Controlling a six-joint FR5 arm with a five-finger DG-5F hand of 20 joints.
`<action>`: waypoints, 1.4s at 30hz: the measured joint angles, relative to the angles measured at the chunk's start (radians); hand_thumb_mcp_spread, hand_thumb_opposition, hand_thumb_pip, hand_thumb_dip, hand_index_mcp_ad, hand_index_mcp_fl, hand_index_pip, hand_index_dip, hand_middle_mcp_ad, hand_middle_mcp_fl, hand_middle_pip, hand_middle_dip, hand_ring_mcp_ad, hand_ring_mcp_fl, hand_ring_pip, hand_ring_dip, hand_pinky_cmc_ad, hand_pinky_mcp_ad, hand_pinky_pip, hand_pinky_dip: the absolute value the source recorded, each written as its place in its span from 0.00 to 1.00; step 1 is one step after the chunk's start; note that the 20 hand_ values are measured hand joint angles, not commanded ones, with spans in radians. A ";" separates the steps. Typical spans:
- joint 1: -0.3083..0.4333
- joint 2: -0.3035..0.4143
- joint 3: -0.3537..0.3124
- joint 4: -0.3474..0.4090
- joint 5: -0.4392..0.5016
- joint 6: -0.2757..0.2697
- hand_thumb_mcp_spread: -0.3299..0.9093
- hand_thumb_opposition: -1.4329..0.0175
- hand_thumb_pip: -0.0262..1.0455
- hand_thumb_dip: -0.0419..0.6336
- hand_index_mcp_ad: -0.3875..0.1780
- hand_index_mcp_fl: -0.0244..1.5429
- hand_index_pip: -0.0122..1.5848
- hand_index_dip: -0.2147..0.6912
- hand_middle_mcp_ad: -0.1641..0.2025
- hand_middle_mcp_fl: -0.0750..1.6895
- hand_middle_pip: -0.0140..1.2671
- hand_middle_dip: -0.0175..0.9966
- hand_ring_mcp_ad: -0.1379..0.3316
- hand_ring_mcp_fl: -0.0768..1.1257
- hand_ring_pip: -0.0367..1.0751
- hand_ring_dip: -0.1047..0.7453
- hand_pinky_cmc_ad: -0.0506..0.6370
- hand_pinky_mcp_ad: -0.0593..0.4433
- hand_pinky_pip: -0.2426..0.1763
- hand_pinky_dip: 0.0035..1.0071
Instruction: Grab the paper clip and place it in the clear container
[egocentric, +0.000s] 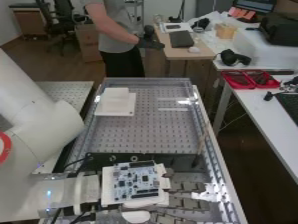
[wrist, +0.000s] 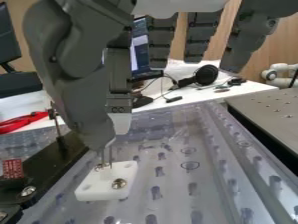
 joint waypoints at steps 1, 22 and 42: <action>-0.001 -0.001 0.003 -0.006 -0.002 -0.006 0.65 0.39 0.60 0.41 0.32 0.25 0.95 0.28 0.55 0.06 0.11 0.19 0.57 0.07 0.11 0.24 0.56 0.67 0.40 0.30; -0.007 -0.020 0.028 -0.044 -0.018 -0.038 0.65 0.40 0.61 0.41 0.32 0.24 0.94 0.27 0.55 0.06 0.10 0.19 0.54 0.07 0.11 0.24 0.54 0.67 0.40 0.30; -0.003 -0.017 0.006 0.003 -0.011 0.011 0.65 0.36 0.58 0.41 0.32 0.39 0.92 0.27 0.54 0.10 0.11 0.20 0.54 0.06 0.11 0.24 0.53 0.67 0.44 0.28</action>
